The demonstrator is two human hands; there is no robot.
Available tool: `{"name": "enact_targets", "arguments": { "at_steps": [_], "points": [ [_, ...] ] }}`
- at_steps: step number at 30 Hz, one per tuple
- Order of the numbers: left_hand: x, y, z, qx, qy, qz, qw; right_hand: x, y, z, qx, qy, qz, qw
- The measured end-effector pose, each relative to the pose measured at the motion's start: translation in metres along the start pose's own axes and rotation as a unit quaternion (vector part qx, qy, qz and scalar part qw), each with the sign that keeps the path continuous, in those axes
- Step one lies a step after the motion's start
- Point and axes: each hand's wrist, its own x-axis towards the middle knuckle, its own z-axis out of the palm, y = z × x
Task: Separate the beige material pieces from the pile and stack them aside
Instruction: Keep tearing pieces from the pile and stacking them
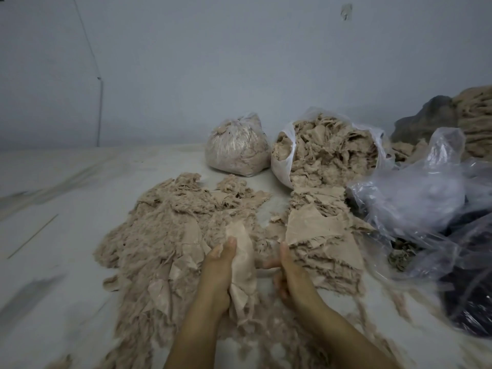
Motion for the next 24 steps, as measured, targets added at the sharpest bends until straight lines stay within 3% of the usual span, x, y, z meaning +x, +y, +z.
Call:
{"name": "enact_targets", "arguments": {
  "at_steps": [2,4,8,12,14,19,24],
  "points": [
    [-0.004,0.0,0.006,0.032,0.003,0.009,0.999,-0.008,0.003,0.007,0.099,-0.085,0.046,0.99],
    [-0.004,-0.001,0.008,0.073,0.039,0.032,0.996,-0.015,0.008,0.011,0.126,-0.129,0.036,0.983],
    [0.003,0.01,-0.008,0.032,0.09,0.056,0.994,-0.022,0.02,-0.003,0.021,-0.124,0.021,0.992],
    [0.007,0.011,-0.01,0.043,0.066,0.039,0.996,-0.025,0.018,-0.014,-0.095,-0.178,0.033,0.979],
    [0.001,0.007,-0.003,0.071,0.028,0.045,0.996,-0.022,0.01,-0.01,-0.112,-0.136,-0.001,0.984],
    [-0.012,-0.004,0.005,0.089,-0.109,0.034,0.99,-0.01,-0.018,0.002,0.1,-0.056,-0.001,0.993],
    [-0.014,-0.009,0.002,0.118,-0.143,0.06,0.981,0.001,-0.016,0.008,0.151,0.071,0.001,0.986]
  ]
}}
